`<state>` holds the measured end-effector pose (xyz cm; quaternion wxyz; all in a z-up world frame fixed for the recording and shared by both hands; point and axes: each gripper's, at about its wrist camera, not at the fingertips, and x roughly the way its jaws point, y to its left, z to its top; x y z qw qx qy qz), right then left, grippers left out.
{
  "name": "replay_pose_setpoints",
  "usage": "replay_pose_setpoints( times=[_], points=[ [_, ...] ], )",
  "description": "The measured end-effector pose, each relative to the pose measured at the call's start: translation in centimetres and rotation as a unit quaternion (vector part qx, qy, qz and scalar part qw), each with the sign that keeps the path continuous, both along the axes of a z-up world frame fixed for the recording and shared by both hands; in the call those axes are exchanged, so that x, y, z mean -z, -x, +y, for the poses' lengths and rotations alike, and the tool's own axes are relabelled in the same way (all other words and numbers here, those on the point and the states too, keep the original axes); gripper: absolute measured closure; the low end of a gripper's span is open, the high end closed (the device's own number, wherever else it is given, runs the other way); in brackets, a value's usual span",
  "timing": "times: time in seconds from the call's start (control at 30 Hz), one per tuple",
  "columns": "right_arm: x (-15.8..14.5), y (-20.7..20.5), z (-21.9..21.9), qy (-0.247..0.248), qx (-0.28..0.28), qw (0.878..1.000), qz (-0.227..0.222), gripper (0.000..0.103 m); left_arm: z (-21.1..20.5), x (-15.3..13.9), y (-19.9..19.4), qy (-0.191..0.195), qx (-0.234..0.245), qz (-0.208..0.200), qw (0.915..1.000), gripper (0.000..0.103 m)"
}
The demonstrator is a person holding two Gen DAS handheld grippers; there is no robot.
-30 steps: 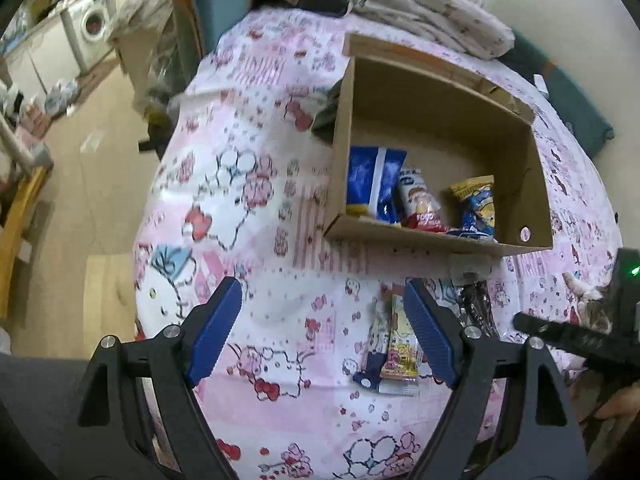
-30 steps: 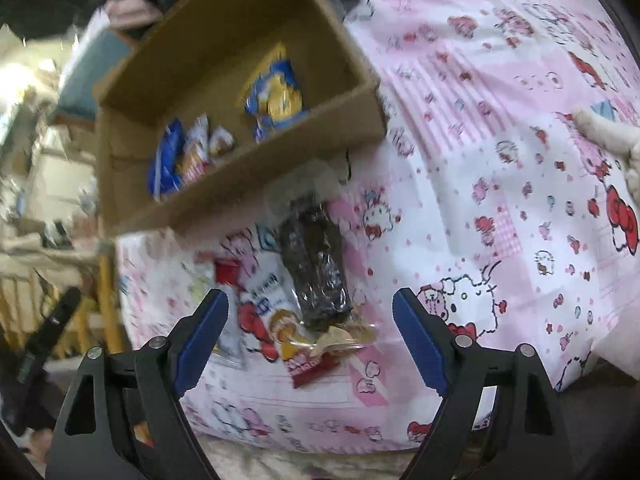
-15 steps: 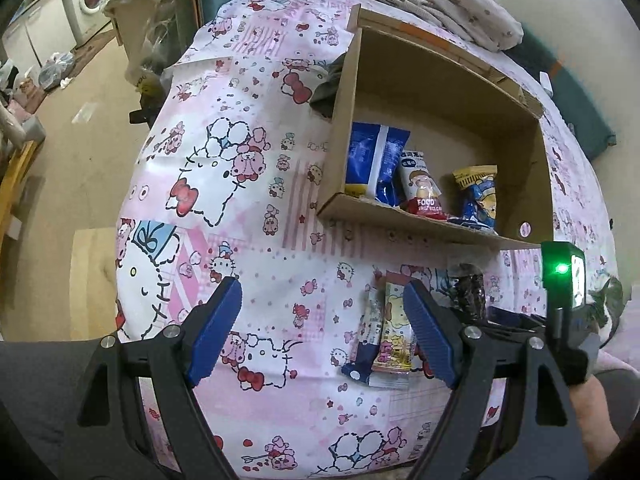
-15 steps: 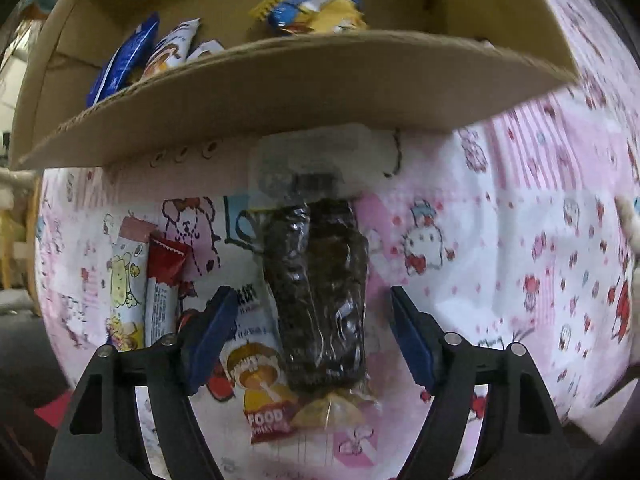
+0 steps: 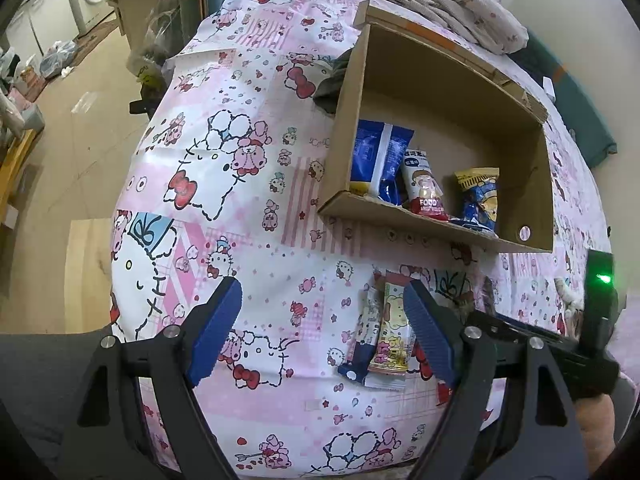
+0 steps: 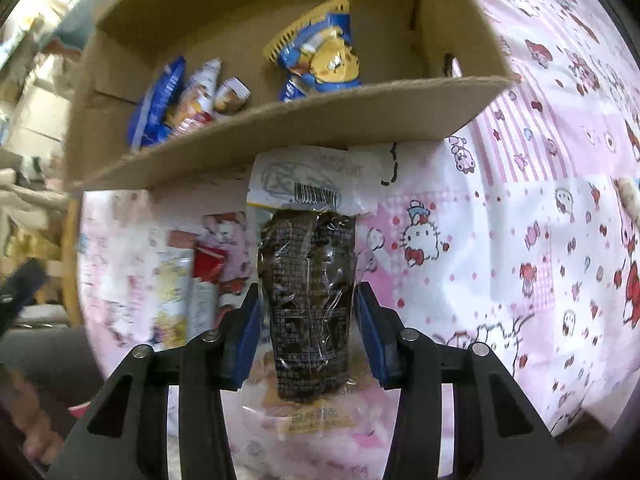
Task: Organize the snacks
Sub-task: 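Grasp the clear bag of dark candy with the right tool, then grasp the yellow cartoon-printed bag with the left tool while the right tool holds the candy bag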
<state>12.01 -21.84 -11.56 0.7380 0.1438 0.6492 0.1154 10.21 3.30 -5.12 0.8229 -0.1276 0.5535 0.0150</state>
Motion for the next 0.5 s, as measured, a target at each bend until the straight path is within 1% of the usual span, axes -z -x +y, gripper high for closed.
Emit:
replay_pose_setpoints(
  times=[0.13,0.2,0.27,0.4,0.5],
  points=[
    [-0.9,1.5,-1.1,-0.051,0.018,0.998,0.011,0.056,0.2,0.3,0.1,0.011,0.000,0.005,0.9999,0.023],
    [-1.4,2.3,-1.9,-0.066,0.021,0.997,0.014,0.056,-0.1,0.3,0.1,0.008,0.004,0.006,0.9999,0.023],
    [-1.9,2.7,-1.7,-0.084,0.018,0.996,0.013,0.056,-0.5,0.5,0.1,0.005,0.013,0.010,0.9999,0.023],
    [-3.0,3.6,-2.1,-0.094,0.015,0.995,-0.001,0.056,-1.3,1.6,0.1,0.015,0.025,0.027,0.9992,0.023],
    [-2.9,4.0,-2.2,-0.093,0.023,0.995,-0.007,0.056,-2.8,2.9,-0.1,0.019,0.044,0.049,0.9976,0.023]
  ],
)
